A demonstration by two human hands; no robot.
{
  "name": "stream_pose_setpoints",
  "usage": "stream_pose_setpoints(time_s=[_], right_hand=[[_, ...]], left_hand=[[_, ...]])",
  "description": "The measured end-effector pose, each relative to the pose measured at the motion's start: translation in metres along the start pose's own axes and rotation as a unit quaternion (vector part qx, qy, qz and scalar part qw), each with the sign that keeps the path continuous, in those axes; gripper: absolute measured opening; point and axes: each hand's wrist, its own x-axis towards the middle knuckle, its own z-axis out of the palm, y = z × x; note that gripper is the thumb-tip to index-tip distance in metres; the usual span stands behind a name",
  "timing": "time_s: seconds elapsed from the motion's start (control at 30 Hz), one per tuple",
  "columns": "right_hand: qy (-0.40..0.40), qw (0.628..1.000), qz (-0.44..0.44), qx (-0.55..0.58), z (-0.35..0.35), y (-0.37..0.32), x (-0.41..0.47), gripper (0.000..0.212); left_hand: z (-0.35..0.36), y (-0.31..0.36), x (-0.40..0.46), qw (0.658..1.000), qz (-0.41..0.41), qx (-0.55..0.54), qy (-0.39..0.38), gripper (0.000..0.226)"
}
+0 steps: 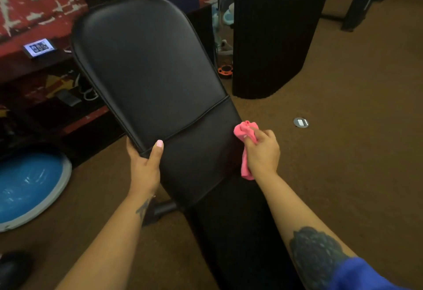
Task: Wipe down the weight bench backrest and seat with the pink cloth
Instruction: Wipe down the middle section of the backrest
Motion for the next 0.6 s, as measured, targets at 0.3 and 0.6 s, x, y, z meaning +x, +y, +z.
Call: stream_pose_setpoints(time_s=[0.3, 0.6], right_hand=[[-0.048, 0.997, -0.054, 0.004, -0.010, 0.020, 0.008, 0.021], [-0.106, 0.983, -0.144, 0.031, -0.011, 0.014, 0.009, 0.029]], left_hand=[[0.004, -0.003, 0.001, 0.999, -0.003, 0.009, 0.038, 0.068], [0.011, -0.004, -0.001, 0.998, -0.001, -0.009, 0.057, 0.058]])
